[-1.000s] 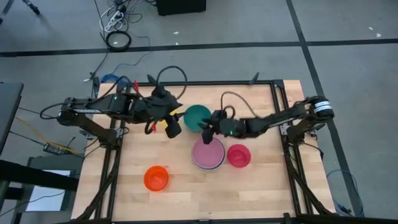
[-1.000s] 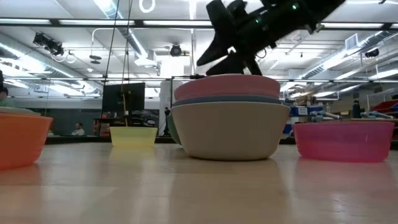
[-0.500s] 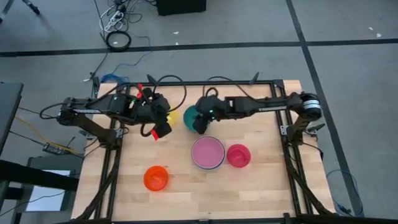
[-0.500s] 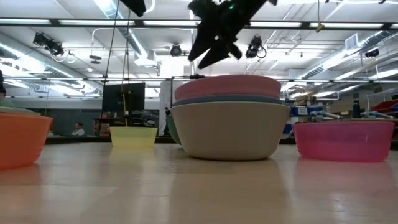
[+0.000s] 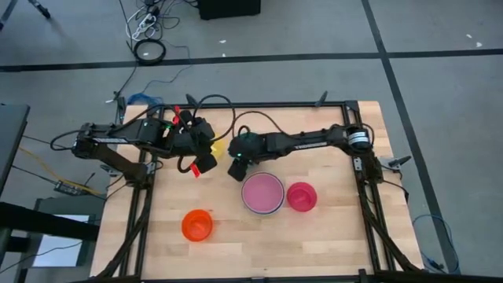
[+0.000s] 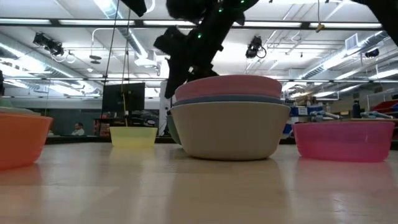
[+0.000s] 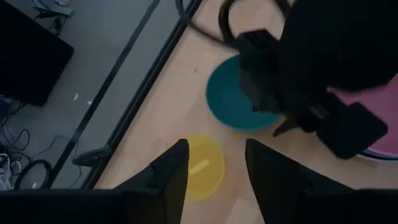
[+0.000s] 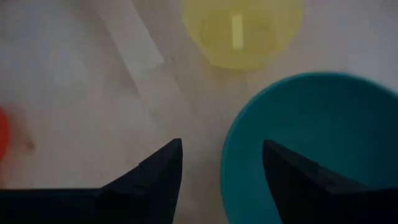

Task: Nest bowls inside each other
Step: Stack the green bowl on top of the pink bowl

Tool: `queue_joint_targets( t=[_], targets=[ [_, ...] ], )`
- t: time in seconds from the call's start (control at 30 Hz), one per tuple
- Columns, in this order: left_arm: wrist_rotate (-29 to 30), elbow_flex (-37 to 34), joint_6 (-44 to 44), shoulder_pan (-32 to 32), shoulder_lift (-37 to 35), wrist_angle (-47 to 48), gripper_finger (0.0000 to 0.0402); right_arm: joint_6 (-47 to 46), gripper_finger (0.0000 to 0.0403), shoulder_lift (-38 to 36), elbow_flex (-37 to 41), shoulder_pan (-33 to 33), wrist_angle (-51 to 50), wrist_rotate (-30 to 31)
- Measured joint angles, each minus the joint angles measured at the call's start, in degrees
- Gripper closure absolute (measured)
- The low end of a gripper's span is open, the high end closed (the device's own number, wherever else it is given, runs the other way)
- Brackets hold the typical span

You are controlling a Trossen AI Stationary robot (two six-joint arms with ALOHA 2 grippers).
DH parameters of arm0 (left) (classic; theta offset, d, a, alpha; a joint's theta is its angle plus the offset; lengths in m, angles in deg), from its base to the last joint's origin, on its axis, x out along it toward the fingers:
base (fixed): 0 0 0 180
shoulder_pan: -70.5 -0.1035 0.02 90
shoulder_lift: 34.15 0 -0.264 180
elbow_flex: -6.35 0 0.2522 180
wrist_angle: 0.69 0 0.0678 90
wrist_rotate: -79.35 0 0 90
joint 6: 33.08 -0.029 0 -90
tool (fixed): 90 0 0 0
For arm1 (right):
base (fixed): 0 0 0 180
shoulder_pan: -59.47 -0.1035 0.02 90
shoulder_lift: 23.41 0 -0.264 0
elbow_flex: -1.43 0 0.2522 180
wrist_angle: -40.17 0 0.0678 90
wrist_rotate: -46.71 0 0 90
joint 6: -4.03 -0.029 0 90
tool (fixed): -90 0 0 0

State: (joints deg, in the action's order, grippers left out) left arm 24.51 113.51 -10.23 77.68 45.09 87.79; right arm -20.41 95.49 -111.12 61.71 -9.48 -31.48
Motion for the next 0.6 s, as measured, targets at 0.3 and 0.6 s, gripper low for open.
queue_joint_targets(
  t=[0.3,0.6],
  targets=[
    [1.20,0.00,-0.04,0.00,0.02,-0.01,0.0234,-1.93,0.0194,8.11,-9.31,0.54,-9.64,0.04],
    [1.27,0.00,-0.09,0.02,0.02,0.01,0.0234,-2.01,0.0226,10.59,-11.49,1.98,-10.49,-2.20]
  ],
)
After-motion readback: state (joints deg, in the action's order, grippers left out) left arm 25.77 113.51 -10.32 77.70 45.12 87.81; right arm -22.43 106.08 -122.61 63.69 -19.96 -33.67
